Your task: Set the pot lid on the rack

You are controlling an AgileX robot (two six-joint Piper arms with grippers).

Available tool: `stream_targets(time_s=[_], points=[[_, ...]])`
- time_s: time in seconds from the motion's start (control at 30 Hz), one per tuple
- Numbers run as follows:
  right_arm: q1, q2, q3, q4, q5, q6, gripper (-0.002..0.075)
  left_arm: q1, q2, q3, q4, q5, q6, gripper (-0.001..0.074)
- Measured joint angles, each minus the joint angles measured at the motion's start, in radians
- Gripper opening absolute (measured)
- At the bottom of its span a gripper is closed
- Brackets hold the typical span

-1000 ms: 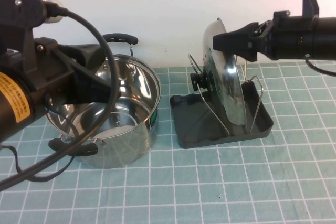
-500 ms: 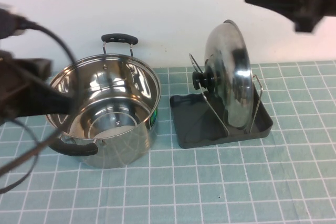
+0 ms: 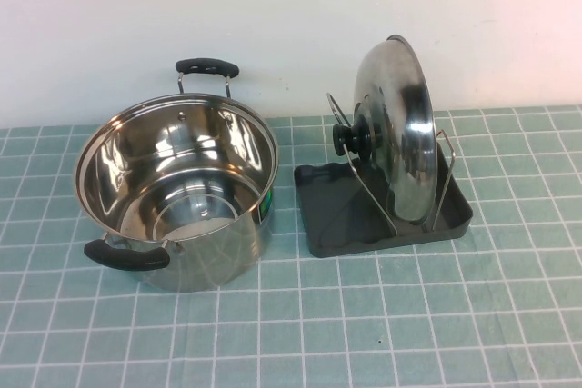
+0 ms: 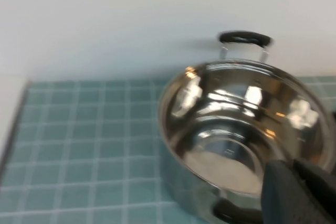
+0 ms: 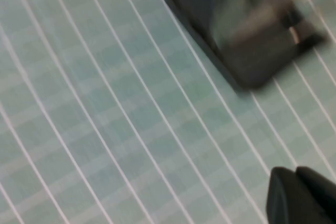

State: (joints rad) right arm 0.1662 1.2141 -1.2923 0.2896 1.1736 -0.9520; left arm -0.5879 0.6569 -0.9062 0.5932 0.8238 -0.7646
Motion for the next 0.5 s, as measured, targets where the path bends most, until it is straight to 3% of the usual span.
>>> stream_targets(time_s=[0.2,0.5], points=[[0.000,-0.186,0.179,-0.290,-0.119,0.185,0.0007,0.000,-0.092,0.088,-0.113,-0.123,0.063,-0.0001],[0.000,-0.544,0.605,-0.274,-0.408,0.300,0.0003,0.000,-0.242,0.395,-0.087,-0.538,0.095,-0.0001]])
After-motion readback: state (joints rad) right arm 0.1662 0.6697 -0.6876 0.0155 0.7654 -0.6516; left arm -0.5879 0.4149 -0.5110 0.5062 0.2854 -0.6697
